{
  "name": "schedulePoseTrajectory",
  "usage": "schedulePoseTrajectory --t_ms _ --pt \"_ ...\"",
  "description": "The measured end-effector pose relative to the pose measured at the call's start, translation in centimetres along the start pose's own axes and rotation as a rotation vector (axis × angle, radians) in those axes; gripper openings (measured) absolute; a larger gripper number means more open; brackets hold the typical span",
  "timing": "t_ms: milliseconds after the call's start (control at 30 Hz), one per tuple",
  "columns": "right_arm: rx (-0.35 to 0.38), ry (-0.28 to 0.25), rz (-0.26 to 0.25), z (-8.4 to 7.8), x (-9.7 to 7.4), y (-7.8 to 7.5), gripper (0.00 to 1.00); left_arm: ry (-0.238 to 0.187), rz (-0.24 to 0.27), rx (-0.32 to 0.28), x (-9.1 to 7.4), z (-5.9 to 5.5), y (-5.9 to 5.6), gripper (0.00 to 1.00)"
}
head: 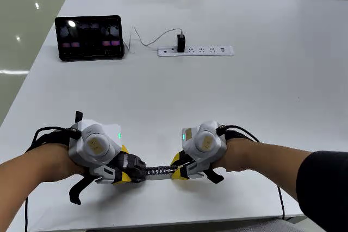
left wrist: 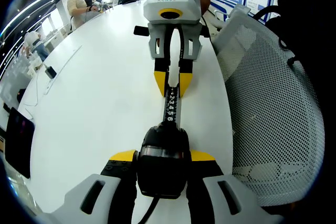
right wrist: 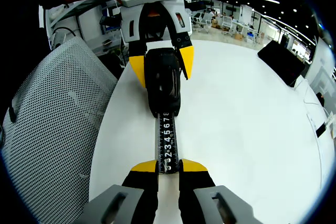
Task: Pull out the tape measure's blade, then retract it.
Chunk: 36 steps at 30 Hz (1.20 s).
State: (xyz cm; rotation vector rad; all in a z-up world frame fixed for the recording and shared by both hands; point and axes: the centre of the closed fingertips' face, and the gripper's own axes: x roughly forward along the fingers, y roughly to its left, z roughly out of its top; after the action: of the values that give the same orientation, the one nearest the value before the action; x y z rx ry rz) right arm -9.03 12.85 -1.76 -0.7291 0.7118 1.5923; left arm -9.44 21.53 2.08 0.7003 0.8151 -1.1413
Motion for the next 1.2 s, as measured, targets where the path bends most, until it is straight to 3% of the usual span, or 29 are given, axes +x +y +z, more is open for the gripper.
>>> schedulePoseTrajectory --t_ms 433,1200 --pt "0.002 0.011 -0.006 -0.7 -0.6 -0.2 0.11 -0.012 0.0 -0.008 0.0 0.1 0.1 0.3" --pt "0.018 0.025 -0.017 -1.9 -1.9 -0.1 0.11 0.004 -0.009 0.016 0.0 0.0 0.0 0.3"
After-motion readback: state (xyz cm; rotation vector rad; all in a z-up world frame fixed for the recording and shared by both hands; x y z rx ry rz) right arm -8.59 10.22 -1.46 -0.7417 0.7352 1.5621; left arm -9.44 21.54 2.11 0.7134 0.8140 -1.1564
